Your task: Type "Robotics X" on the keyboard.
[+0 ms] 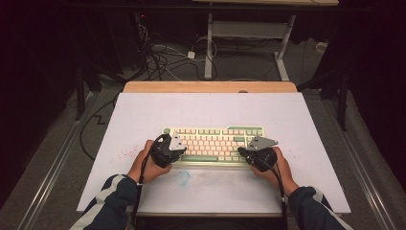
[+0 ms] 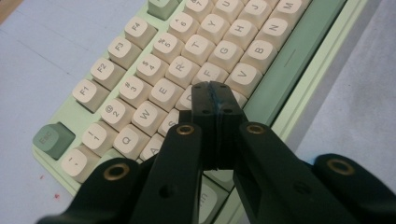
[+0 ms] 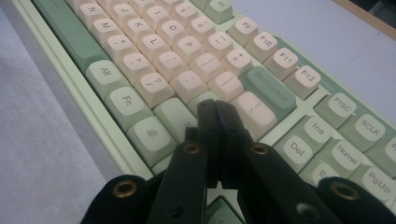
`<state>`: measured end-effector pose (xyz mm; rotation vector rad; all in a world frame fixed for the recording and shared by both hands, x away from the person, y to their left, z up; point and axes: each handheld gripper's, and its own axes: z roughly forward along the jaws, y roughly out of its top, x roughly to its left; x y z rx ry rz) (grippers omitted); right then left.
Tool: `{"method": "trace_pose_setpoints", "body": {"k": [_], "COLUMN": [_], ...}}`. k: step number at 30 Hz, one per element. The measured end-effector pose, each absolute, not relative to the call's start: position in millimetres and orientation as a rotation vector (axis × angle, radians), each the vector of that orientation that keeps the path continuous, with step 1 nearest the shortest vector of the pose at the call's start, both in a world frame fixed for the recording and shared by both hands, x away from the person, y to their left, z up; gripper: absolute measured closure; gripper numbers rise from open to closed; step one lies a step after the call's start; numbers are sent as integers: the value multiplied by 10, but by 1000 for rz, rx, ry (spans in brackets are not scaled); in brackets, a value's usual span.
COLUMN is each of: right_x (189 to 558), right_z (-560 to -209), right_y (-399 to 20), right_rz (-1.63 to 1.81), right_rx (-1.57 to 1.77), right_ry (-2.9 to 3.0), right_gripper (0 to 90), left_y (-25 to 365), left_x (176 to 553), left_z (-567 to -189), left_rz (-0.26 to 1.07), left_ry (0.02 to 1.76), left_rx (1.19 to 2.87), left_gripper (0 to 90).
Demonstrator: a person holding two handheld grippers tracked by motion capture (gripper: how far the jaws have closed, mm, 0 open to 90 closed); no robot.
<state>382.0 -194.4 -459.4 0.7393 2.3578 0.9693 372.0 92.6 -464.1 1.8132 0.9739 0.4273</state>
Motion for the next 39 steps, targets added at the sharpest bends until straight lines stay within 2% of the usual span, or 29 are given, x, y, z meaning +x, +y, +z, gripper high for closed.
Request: {"method": "trace_pose_setpoints", "body": {"k": [31, 39], "right_x": [3814, 3812], "right_z": [-4594, -4593], "right_y": [-1931, -1927], "right_rz": [956, 952], "right_rx": [734, 732], "right_ry": [2354, 2353], "right_gripper": [900, 900], "left_y": [930, 891], "left_x": [3748, 3729], "left_z": [-4669, -4718], "left_rz": [451, 452], "left_ry": [957, 951], "left_rx": [1815, 1858], "left_gripper": [871, 872]}}
